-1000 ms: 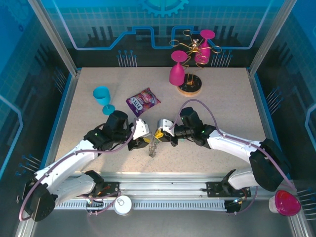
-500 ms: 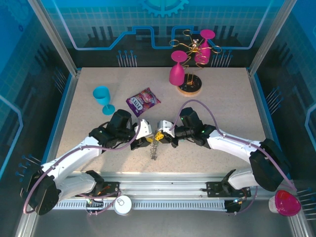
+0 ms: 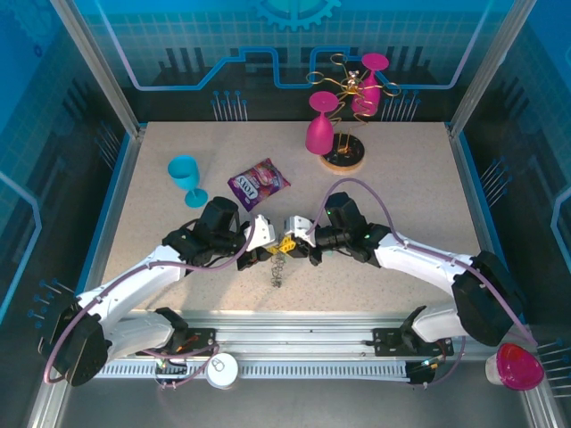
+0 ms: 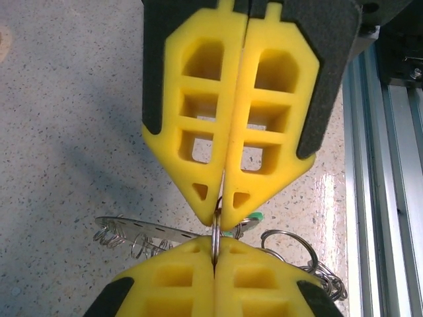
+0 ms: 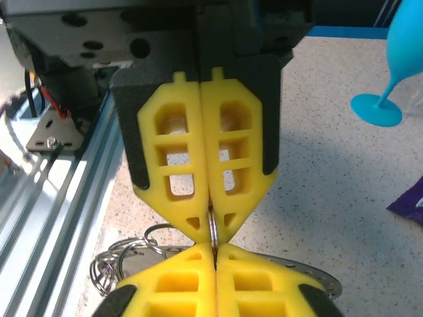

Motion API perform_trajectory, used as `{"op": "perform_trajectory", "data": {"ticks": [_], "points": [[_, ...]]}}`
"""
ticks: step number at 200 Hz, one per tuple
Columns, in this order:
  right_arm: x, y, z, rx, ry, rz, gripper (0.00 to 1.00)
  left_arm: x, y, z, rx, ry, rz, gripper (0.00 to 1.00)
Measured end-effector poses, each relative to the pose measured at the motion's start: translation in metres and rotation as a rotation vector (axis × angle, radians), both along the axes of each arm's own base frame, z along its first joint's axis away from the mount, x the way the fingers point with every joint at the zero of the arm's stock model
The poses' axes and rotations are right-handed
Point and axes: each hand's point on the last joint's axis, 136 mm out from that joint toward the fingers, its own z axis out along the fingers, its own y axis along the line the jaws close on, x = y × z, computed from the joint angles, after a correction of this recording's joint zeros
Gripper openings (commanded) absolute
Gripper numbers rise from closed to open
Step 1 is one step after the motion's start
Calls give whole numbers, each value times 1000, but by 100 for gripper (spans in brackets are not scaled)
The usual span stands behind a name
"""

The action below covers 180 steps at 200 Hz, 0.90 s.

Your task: Put the keys on the keyring

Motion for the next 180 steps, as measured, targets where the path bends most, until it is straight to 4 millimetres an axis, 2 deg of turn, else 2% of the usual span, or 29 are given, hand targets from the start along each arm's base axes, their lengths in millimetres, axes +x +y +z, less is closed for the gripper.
{"op": "perform_trajectory", "data": {"ticks": [15,49,96,180], "points": [[3,-6,7,40,13,-41,33,1,0,2,-8,-14,4,0],[6,-25,20,117,45,-131,33,-4,4,5,-56,-87,13,0],[-8,-22,4,100,116,-130,34,-3,3,16,-125,-154,29,0],[-2,-8,-17,71,89,-131,36,-5,0,20,-185,-159,28,0]]}}
